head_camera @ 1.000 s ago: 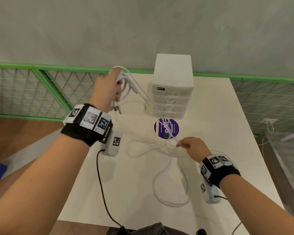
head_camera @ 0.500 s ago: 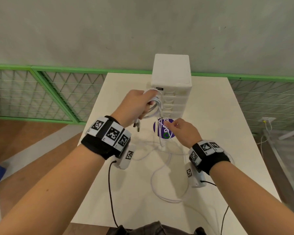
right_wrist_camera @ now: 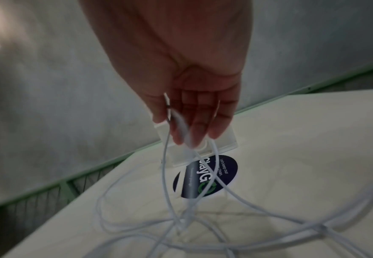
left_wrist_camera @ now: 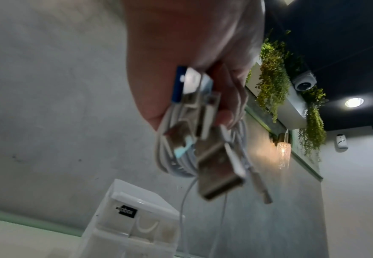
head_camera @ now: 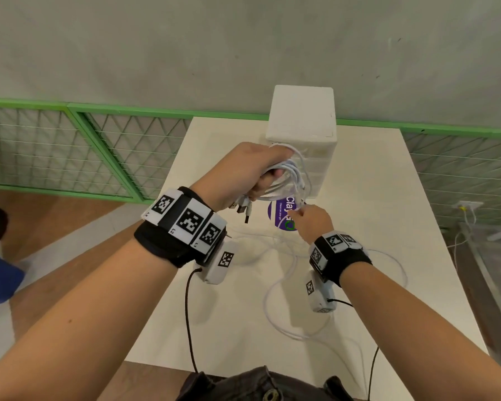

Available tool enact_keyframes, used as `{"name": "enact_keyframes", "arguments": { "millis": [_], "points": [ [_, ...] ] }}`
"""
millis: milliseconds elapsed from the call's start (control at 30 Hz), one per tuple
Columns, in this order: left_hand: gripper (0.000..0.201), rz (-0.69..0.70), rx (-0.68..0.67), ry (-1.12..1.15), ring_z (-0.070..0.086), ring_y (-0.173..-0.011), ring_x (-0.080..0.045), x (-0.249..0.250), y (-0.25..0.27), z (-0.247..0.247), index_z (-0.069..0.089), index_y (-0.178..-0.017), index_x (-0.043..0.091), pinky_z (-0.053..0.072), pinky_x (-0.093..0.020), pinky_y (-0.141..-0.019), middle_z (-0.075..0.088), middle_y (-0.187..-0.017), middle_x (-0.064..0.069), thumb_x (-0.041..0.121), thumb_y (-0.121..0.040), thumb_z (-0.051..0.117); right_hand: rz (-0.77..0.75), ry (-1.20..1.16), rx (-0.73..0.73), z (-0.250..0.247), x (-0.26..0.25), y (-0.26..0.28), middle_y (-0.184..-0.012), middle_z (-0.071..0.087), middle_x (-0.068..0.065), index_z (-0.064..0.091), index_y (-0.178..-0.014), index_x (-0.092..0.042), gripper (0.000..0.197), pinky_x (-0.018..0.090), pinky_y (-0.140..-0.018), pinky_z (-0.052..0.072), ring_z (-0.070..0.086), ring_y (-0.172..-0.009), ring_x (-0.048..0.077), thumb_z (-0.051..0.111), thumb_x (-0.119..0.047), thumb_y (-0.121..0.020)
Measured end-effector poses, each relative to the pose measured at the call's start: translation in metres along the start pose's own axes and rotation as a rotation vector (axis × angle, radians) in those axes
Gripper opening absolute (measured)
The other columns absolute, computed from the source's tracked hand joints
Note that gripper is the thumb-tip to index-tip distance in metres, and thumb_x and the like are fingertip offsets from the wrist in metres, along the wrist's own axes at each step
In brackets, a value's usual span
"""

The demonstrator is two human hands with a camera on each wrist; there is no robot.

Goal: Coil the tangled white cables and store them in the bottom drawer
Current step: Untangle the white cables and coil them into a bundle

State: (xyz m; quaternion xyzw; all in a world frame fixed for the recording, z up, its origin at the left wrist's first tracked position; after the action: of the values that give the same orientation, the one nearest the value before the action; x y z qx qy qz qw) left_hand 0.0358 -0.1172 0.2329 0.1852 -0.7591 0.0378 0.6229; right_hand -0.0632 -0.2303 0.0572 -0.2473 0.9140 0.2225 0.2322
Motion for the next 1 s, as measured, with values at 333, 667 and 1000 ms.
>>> {"name": "enact_keyframes", "arguments": {
  "millis": [333, 667, 1000],
  "points": [
    [0.053, -0.374, 0.378, -0.191, 0.029, -0.028, -0.012, -0.111, -0.011, -0.071, 0.049, -0.051, 0.012, 0.024, -0.022, -0.043, 0.036, -0.031, 0.004, 0.056, -0.077, 0.065, -0.09, -0.138, 0.188, -0.045, 0.009, 0.021, -0.069, 0.062, 0.015, 0.067, -0.076, -0.004, 0.042, 0.031, -0.053, 0.033, 0.049, -0.061, 0.027, 0.052, -0.041, -0.088],
    [0.059, -0.349, 0.129, -0.004, 0.025, -0.034, -0.013, -0.128, -0.016, 0.0, 0.045, -0.054, 0.011, 0.022, -0.022, -0.04, 0.031, -0.039, 0.001, 0.063, -0.072, 0.067, -0.339, -0.156, 0.042, -0.04, -0.049, 0.037, -0.054, 0.054, 0.003, 0.06, -0.063, -0.014, 0.035, 0.032, -0.053, 0.034, 0.049, -0.054, 0.017, 0.05, -0.035, -0.09],
    [0.042, -0.243, 0.038, -0.108, 0.035, -0.033, -0.011, -0.13, -0.028, 0.005, 0.049, -0.056, 0.012, 0.028, -0.019, -0.039, 0.04, -0.038, 0.003, 0.039, -0.079, 0.072, -0.334, -0.436, 0.074, -0.044, -0.043, 0.038, -0.084, 0.07, 0.005, 0.069, -0.077, -0.024, 0.02, 0.043, -0.08, 0.049, 0.064, -0.084, 0.024, 0.054, -0.023, -0.09]
  ]
}}
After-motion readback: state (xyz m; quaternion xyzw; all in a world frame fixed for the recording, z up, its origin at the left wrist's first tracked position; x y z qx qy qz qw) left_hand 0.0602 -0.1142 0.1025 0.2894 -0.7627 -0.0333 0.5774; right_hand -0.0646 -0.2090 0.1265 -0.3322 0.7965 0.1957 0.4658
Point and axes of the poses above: each hand's wrist, its own y-axis away from the middle knuckle, its own z-axis out of the palm, x = y × z, the point moved 6 cm from there along -y, towards the middle knuckle
